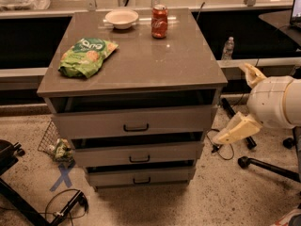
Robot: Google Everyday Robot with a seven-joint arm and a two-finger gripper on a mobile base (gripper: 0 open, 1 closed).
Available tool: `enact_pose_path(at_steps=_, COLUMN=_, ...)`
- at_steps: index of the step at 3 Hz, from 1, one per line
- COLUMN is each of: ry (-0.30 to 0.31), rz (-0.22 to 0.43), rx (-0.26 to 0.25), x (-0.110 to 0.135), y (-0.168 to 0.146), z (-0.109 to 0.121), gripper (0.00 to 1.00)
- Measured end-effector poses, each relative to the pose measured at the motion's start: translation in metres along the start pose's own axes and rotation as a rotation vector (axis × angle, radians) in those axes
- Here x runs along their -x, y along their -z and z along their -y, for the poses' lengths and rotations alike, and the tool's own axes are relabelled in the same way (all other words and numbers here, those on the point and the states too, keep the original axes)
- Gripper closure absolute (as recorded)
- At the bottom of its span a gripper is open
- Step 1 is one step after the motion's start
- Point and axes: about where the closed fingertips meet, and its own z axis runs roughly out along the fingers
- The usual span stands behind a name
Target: Open top drawer
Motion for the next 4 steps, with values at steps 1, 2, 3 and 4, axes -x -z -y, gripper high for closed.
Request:
enact_pose_path(at_steps=1, ry=0.02, rz=0.06, rx=-0.053, x=0.003, y=-0.017, z=0.003, gripper=0.0)
enact_pose_path(at_steps=2, ry=0.034, rz=0.064, rx=-0.06, x=0.007, y=-0.016, z=0.004, gripper=0.0)
enact_pose_path(at_steps=3, ry=0.03, rz=0.068, rx=-0.039, x=0.009, y=-0.023, z=0.0, gripper=0.0)
enact_pose_path(at_steps=4, ry=0.008, rz=0.038, rx=0.036, x=-0.002, y=-0.06, z=-0.018, gripper=0.0)
